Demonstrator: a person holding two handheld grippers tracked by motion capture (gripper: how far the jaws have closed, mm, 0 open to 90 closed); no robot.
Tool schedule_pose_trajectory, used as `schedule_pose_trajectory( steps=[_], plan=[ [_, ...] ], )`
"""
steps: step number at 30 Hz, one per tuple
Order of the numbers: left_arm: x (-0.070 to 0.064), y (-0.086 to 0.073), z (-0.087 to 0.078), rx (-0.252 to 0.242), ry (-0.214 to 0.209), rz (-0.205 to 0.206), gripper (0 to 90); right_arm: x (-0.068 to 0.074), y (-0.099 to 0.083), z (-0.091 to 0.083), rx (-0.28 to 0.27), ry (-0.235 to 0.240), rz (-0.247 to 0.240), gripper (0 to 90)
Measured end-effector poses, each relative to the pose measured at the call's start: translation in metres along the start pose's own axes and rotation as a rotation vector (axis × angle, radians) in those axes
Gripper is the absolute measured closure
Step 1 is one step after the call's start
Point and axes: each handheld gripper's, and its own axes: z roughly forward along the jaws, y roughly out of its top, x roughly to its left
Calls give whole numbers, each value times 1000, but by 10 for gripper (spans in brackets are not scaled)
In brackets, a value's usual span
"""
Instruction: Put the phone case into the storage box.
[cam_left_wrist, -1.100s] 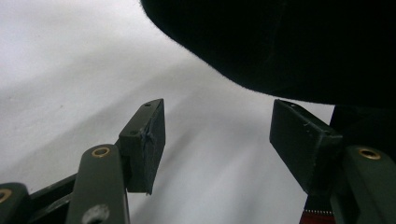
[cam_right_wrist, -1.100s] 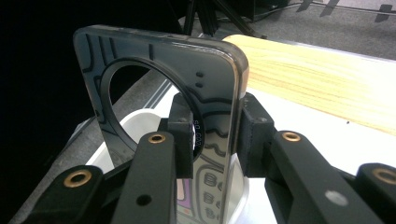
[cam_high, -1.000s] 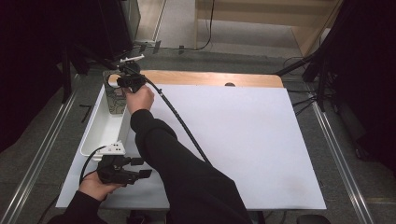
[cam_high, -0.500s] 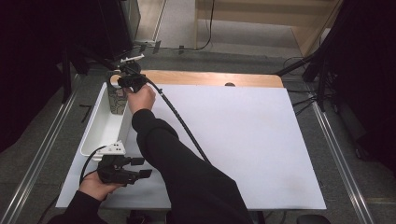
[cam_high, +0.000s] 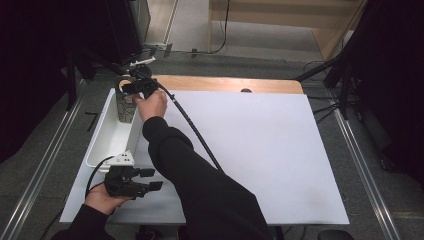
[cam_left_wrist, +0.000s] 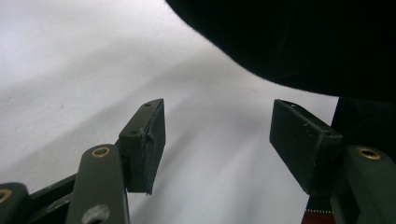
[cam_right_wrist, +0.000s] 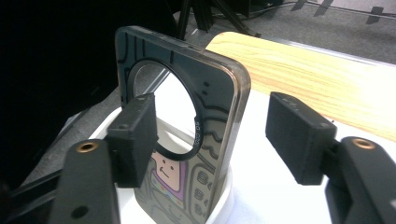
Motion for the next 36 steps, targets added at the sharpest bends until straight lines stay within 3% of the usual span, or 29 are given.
schedule_pose_trajectory(
  steps=[20,36],
  plan=[
    [1,0,-1,-2,5,-7,357,-7,-1,-15,14,-17,-23,276],
    [2,0,0,2,11,-7,356,-22,-9,-32,14,11,-12,276]
  ],
)
